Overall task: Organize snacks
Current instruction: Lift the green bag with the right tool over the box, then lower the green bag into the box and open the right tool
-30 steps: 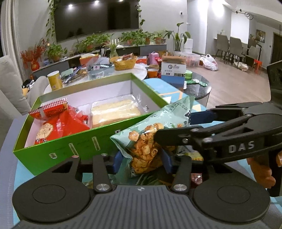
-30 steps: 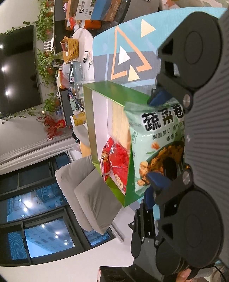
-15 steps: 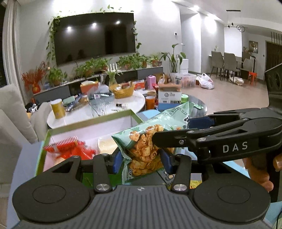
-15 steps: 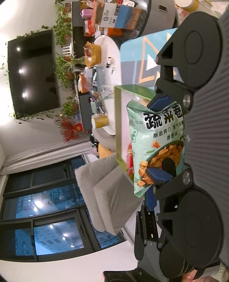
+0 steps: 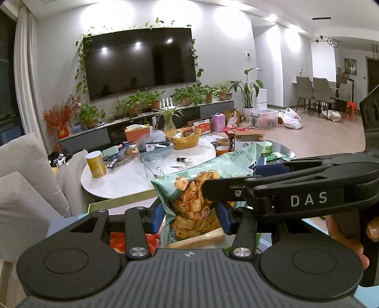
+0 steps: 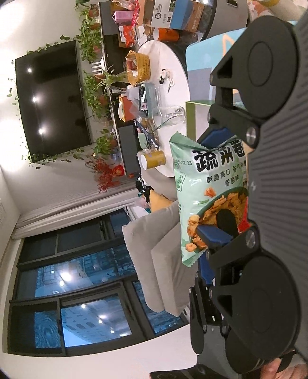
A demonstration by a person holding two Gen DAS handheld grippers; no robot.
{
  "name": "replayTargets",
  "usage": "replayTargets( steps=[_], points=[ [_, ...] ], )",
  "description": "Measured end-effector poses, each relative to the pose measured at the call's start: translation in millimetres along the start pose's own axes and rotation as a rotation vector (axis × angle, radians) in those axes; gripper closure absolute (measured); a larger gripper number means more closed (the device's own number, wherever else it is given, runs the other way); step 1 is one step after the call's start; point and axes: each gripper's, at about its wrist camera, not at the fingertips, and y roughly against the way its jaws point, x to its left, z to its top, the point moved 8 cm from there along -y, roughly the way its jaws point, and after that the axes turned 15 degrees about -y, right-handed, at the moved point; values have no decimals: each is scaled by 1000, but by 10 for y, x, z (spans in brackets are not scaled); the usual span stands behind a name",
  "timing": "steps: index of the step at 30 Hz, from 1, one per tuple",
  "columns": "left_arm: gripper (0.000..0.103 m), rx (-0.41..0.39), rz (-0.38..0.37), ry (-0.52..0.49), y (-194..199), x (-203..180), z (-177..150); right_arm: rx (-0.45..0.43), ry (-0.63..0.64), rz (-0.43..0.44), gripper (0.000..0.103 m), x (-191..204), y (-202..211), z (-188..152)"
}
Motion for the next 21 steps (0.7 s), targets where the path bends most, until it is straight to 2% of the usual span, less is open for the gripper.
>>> replayTargets(
  steps=[21],
  points=[
    [58, 78, -24, 18, -960, 260, -173, 69, -78, -72, 57, -372, -624, 38]
  ],
)
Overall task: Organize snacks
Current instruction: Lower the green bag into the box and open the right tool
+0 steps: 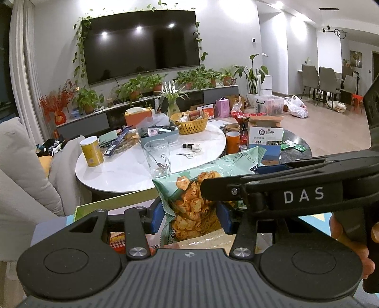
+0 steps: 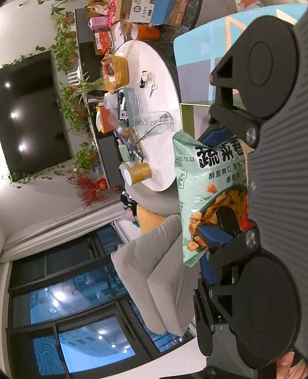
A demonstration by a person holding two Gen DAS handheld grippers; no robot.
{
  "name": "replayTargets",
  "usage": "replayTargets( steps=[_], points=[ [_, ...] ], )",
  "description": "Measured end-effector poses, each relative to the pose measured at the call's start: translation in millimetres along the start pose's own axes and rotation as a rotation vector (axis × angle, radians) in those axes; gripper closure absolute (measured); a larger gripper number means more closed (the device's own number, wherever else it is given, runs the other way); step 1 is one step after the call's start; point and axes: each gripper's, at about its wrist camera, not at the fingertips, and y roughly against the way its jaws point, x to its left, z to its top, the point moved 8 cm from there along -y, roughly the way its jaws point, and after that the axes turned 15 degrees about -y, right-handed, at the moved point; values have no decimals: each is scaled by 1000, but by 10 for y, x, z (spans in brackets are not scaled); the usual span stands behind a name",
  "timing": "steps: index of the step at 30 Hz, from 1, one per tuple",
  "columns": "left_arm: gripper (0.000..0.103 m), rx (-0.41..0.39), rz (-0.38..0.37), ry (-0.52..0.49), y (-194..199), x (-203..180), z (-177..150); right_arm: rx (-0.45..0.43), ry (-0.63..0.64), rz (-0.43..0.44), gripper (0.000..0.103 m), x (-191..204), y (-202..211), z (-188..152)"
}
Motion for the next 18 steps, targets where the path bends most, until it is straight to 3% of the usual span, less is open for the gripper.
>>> replayTargets(
  steps=[4, 9, 18],
  points=[
    [54, 25, 3, 4, -156, 35, -43, -4, -23, -17, 57, -86, -66, -4],
    [49, 60, 69, 16, -267, 161, -146, -47, -66, -40, 57, -170, -65, 37],
    [49, 56, 84, 43, -79, 228, -204, -70, -77, -54, 57, -170, 124, 43]
  ],
)
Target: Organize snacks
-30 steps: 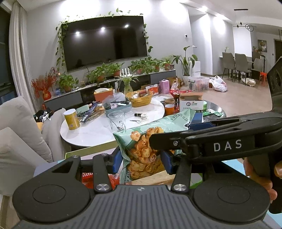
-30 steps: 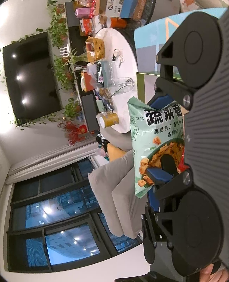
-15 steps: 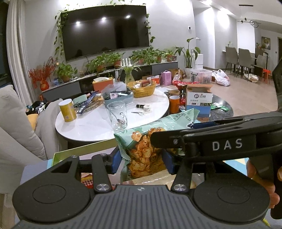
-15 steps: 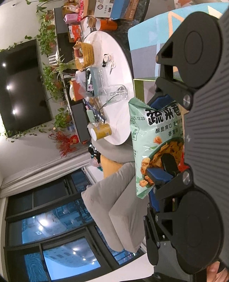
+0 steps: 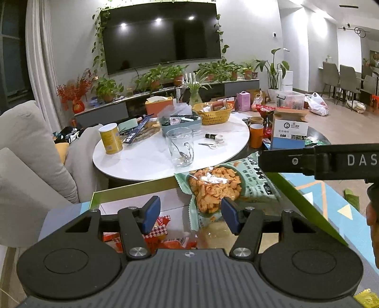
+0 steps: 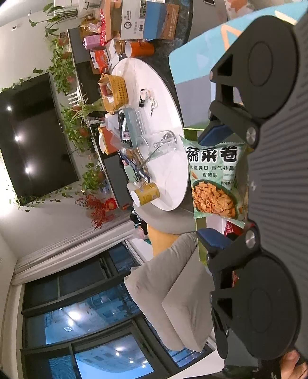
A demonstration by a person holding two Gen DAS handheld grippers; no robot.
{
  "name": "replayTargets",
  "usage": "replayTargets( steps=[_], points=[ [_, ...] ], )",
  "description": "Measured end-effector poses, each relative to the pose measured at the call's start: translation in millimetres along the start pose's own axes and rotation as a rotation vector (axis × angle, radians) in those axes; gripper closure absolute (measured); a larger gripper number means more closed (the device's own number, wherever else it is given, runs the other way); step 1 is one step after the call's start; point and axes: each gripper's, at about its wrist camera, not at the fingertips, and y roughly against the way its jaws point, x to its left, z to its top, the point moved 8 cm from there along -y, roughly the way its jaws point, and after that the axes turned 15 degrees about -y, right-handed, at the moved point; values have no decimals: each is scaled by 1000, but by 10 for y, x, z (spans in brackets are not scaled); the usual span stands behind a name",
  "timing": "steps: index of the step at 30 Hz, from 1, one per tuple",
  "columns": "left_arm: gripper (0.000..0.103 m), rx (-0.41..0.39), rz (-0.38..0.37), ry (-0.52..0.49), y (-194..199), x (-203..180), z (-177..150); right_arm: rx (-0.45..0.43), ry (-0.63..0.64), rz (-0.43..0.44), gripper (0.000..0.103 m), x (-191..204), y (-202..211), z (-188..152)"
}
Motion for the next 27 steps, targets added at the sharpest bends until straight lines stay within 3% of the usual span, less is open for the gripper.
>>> replayTargets(
  steps=[13, 27],
  points=[
    [45, -33, -29, 17, 639, -178, -73, 23, 39, -7, 57, 25, 485, -151],
    [40, -47, -100, -23, 1416, -648, -402, 85, 63, -68, 57, -144, 821, -607]
  ],
)
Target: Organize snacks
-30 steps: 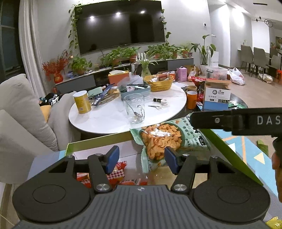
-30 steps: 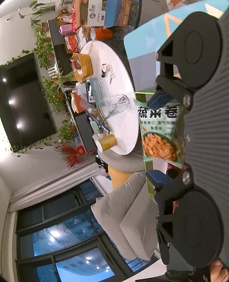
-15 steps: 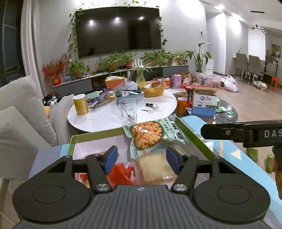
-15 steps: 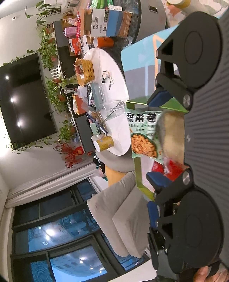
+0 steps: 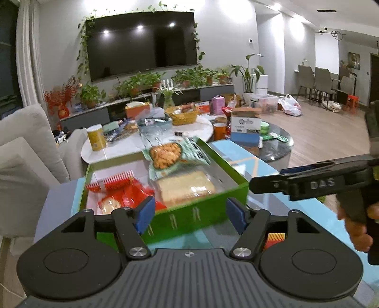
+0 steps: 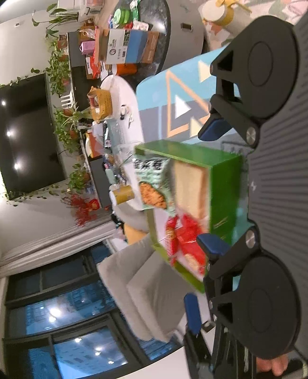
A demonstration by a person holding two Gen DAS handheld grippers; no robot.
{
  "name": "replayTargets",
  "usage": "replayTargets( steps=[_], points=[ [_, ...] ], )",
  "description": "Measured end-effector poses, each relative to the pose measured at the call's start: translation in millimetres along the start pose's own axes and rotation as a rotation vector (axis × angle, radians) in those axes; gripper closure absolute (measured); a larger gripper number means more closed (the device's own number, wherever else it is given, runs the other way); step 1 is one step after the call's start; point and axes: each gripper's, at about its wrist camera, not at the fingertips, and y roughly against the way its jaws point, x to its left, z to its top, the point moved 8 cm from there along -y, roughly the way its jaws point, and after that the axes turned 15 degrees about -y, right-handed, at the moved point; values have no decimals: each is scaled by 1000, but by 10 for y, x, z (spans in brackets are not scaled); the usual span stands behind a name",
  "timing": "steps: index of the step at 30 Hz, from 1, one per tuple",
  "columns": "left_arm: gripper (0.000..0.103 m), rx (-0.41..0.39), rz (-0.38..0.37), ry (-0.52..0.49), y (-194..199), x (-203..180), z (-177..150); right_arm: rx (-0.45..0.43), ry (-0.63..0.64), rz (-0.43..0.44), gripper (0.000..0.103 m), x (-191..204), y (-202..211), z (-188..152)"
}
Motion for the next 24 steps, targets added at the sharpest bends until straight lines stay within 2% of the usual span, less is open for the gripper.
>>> replayTargets(
  steps=[16, 24],
  points=[
    [38, 44, -82, -25, 400, -522, -224, -11, -46, 0, 57, -138, 218, -198],
    [38, 48, -146, -92, 487, -871, -245, -18, -69, 8, 57, -193, 256, -219]
  ],
)
